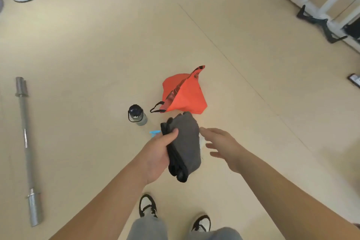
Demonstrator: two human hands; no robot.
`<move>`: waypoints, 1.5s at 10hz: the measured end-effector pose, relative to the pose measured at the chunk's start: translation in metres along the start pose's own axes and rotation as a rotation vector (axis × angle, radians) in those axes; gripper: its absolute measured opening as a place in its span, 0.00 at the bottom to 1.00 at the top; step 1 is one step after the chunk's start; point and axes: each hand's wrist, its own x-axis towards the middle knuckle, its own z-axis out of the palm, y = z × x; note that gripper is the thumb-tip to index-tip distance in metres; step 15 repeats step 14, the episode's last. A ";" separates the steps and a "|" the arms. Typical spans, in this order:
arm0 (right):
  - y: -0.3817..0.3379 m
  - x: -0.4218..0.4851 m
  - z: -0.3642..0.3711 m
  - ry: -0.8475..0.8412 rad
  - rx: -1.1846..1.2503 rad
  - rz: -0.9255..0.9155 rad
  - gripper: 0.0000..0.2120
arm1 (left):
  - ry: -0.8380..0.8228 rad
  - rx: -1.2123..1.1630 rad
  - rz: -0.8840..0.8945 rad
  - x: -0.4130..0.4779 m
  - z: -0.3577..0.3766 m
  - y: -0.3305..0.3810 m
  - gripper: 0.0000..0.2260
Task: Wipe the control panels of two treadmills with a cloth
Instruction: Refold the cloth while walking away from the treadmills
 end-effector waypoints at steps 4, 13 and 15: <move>0.223 0.258 0.032 -0.076 0.405 -0.104 0.24 | 0.055 0.156 0.058 0.287 -0.123 -0.148 0.13; 0.287 0.427 0.045 0.408 0.266 -0.032 0.21 | 0.471 0.905 0.325 0.456 -0.227 -0.186 0.06; 0.276 0.427 0.036 0.498 -0.085 -0.113 0.30 | 0.569 1.210 0.505 0.457 -0.215 -0.176 0.15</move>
